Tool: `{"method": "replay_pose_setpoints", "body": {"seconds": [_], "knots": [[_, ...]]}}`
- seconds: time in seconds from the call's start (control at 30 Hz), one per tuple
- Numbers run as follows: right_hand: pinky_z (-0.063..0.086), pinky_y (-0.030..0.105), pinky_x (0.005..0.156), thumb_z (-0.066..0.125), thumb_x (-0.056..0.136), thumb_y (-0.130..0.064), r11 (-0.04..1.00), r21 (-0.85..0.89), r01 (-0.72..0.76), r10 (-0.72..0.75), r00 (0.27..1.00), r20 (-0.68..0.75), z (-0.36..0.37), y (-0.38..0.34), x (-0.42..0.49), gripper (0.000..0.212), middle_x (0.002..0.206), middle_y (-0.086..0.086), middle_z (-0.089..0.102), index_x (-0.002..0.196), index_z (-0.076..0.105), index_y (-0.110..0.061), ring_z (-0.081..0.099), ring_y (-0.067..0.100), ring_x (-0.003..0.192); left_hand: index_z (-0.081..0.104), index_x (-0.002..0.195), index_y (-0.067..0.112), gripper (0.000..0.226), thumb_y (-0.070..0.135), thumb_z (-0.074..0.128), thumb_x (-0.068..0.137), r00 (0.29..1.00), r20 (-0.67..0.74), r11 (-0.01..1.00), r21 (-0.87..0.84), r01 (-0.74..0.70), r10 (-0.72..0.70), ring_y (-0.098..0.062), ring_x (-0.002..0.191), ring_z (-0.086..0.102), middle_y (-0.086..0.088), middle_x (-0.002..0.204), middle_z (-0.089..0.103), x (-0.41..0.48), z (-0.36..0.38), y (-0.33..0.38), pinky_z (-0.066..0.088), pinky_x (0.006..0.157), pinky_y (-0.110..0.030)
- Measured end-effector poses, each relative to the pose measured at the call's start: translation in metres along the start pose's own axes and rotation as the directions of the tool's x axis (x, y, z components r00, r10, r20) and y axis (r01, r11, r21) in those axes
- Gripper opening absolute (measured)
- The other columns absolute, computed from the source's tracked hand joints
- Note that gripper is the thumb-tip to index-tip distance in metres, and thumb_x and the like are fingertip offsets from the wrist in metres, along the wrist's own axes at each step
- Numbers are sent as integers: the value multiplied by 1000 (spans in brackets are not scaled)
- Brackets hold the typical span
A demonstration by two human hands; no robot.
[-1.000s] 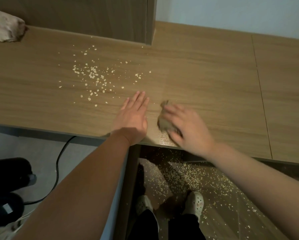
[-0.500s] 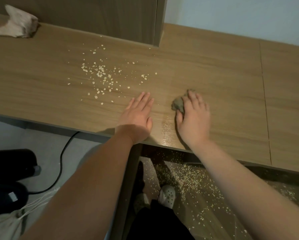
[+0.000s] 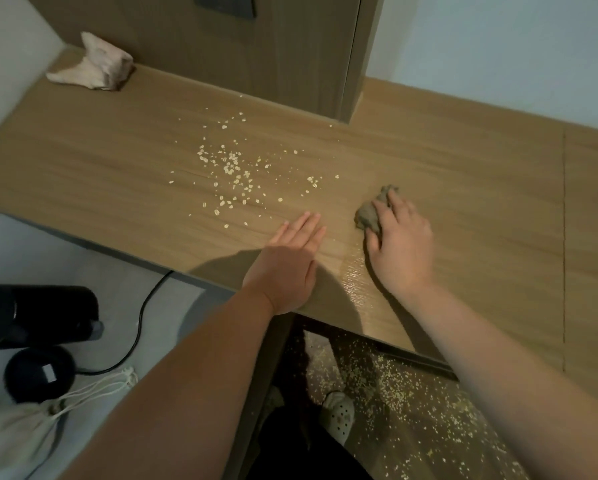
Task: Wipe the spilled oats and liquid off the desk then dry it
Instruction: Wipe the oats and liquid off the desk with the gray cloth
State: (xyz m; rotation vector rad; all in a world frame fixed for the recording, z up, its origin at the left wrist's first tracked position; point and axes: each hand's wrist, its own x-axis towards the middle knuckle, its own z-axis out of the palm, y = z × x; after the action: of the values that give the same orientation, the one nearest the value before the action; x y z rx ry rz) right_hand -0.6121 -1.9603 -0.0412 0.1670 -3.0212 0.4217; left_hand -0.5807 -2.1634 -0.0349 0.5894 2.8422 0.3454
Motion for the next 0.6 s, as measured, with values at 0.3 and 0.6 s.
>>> {"method": "replay_pose_setpoints", "body": {"seconds": [0.3, 0.6], "knots": [[24, 51, 117, 56, 92, -18, 927, 30, -375, 376, 922, -94, -6, -4, -4, 55, 154, 21, 32, 143, 41, -3, 32, 37, 141, 5, 155, 12, 60, 28, 27, 101, 1000, -11, 997, 75, -14, 15, -19, 150, -8, -5, 162, -5, -3, 0, 2, -4, 122, -38], [26, 54, 115, 55, 93, -23, 989, -98, 111, -101, 990, 96, -1, -19, -11, 51, 152, 17, 38, 141, 45, -6, 38, 36, 138, 26, 150, 7, 61, 18, 35, 91, 917, -280, 931, -309, 193, -283, -22, 149, 15, -11, 158, 25, -34, -15, -63, 20, 120, -49]]}}
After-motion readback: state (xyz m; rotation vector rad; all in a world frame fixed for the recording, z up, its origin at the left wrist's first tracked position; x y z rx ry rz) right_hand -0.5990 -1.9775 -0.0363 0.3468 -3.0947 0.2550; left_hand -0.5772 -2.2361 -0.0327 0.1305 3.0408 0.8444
